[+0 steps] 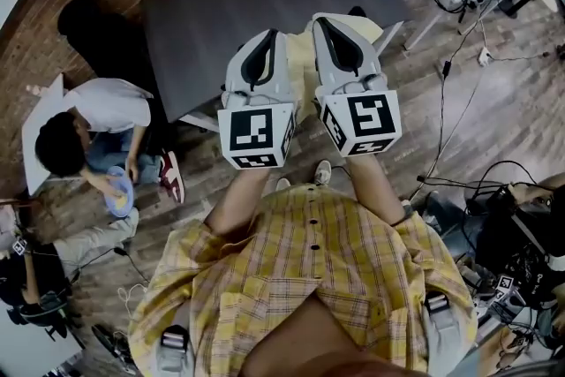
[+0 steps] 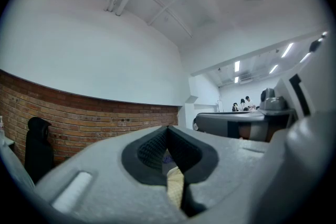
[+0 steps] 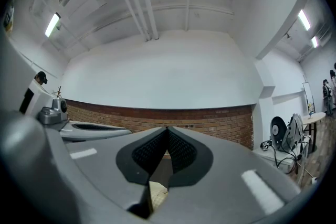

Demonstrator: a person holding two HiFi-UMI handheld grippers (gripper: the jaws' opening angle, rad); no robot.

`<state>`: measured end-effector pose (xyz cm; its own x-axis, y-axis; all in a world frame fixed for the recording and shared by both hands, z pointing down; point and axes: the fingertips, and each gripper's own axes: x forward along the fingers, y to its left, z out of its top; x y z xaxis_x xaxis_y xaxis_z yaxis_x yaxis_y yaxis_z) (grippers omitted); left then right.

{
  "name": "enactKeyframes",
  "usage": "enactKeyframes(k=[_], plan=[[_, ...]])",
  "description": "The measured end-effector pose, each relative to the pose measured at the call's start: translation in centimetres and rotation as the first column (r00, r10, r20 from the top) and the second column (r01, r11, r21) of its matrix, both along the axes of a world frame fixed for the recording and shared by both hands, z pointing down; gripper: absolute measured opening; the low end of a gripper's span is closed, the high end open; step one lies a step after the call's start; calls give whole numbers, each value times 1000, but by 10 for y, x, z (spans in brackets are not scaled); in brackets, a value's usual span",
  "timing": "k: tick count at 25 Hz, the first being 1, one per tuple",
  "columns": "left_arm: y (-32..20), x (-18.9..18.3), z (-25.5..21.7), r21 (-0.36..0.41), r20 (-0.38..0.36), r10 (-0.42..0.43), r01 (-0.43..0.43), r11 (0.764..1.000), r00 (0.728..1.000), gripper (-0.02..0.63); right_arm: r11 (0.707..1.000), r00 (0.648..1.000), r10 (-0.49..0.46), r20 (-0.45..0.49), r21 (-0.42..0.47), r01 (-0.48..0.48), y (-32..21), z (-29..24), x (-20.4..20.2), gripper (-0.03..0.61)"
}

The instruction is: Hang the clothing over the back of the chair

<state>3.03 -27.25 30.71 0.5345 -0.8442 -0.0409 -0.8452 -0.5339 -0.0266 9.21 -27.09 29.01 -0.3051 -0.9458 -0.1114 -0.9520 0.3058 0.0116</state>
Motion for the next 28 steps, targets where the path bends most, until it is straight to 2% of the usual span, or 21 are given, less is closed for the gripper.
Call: enactKeyframes(k=[10,28], plan=[[28,-7,6,-1,6,34,-34,999,999,2,1000,1000,19,21,14,-19,36,2,-10,-8],[49,-14,5,9,-3,42,-42,999,999,2,1000,999,26,19,6,-26,59,9,-19,-8]])
